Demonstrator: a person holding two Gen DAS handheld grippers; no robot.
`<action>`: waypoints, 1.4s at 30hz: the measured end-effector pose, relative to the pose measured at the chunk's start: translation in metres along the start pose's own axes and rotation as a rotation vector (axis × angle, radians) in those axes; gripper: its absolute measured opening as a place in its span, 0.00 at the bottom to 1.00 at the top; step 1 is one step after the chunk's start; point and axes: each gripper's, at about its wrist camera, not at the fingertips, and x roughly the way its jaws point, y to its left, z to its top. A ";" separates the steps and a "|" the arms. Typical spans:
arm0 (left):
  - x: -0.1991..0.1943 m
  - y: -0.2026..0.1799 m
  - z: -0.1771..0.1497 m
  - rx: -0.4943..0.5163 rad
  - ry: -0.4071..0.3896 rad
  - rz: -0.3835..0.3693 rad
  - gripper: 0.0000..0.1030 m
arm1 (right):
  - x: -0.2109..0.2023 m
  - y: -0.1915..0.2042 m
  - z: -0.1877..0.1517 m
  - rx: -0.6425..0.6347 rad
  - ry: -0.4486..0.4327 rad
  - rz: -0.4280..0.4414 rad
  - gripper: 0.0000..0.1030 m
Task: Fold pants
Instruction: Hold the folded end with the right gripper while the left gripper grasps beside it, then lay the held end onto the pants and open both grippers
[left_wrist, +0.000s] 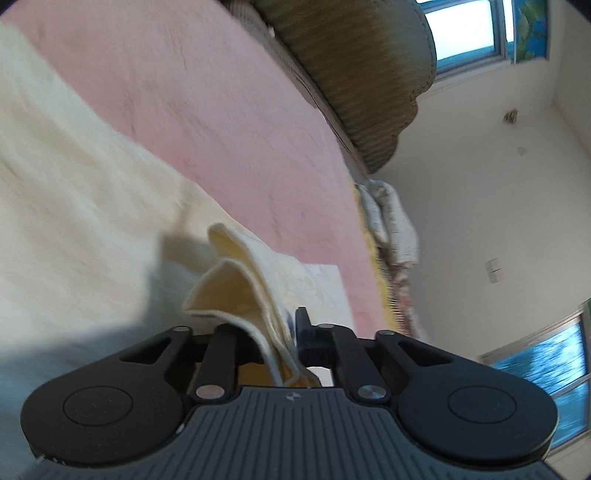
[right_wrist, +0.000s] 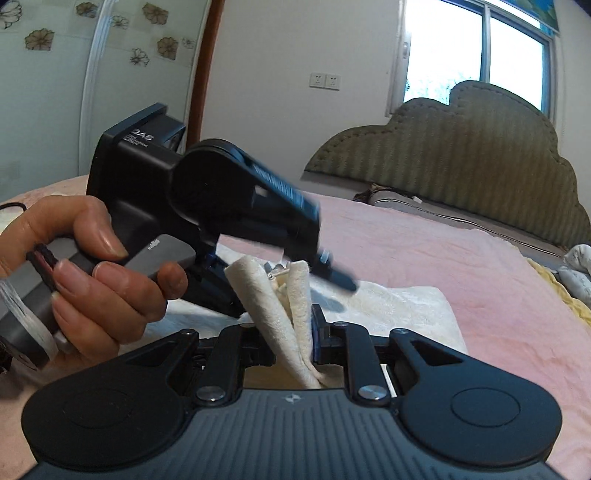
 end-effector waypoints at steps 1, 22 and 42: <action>-0.008 -0.001 0.000 0.058 -0.018 0.041 0.08 | 0.003 0.004 0.001 -0.007 0.010 0.010 0.17; -0.061 0.014 0.002 0.536 -0.134 0.494 0.23 | 0.051 0.079 0.024 -0.110 0.159 0.324 0.45; -0.095 -0.023 0.018 0.522 -0.281 0.468 0.73 | 0.022 0.011 0.036 0.141 0.155 0.262 0.57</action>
